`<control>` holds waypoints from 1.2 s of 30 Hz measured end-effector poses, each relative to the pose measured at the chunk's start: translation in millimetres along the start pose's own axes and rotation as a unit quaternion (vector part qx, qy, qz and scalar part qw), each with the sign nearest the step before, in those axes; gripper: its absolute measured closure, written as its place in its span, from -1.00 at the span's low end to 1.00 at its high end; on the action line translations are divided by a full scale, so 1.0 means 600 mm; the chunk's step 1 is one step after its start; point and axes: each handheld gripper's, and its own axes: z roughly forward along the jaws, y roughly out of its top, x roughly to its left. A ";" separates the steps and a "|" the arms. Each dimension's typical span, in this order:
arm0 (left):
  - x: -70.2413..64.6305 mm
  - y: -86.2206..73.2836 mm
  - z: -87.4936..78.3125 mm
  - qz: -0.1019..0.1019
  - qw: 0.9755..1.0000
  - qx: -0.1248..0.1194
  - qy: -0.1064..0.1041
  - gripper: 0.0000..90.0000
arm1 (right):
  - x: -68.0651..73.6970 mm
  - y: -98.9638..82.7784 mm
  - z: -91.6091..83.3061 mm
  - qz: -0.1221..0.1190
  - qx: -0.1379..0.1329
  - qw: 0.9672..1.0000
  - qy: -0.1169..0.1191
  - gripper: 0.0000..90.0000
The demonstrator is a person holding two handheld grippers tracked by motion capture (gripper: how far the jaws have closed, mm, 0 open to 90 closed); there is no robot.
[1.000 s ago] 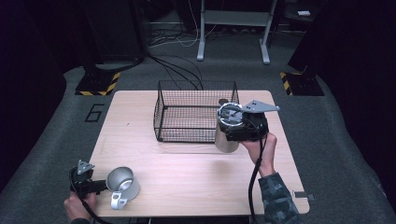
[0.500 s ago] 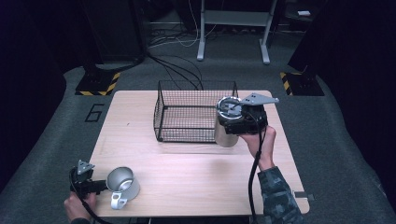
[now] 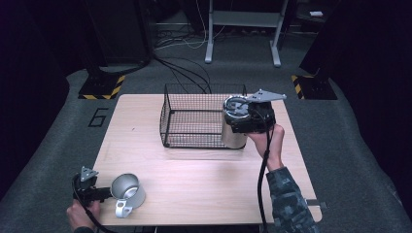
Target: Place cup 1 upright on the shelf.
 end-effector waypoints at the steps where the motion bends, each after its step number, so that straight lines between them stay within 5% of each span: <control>1: 0.000 0.000 0.000 0.000 1.000 0.000 0.000 -0.99 | -0.002 0.004 0.002 -0.001 0.000 1.000 0.001 -0.92; 23: 0.000 0.001 -0.002 0.003 1.000 0.006 -0.002 -0.99 | -0.015 0.045 0.027 -0.016 -0.002 1.000 -0.006 -0.92; 36: 0.000 0.001 -0.002 0.004 1.000 0.007 -0.002 -0.99 | -0.023 0.053 0.051 -0.006 0.000 1.000 -0.016 -0.92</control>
